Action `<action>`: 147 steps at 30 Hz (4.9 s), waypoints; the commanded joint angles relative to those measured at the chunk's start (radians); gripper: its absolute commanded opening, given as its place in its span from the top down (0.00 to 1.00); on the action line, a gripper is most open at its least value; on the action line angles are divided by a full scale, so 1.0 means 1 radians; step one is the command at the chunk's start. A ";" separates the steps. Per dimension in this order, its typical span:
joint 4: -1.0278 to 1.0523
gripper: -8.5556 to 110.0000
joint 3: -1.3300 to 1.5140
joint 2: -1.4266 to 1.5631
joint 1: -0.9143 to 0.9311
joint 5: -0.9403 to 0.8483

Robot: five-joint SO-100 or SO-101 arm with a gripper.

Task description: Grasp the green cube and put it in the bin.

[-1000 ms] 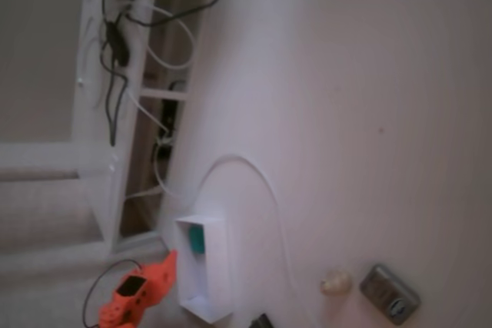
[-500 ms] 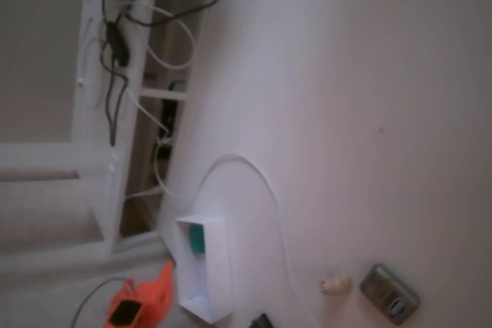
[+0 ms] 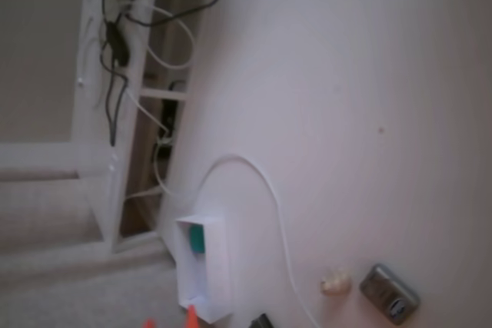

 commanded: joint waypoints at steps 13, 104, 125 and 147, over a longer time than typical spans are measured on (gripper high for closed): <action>0.161 0.75 0.354 0.394 0.026 0.028; 0.209 1.00 0.598 0.615 0.089 0.112; 0.209 1.00 0.598 0.615 0.089 0.112; 0.209 1.00 0.598 0.615 0.089 0.112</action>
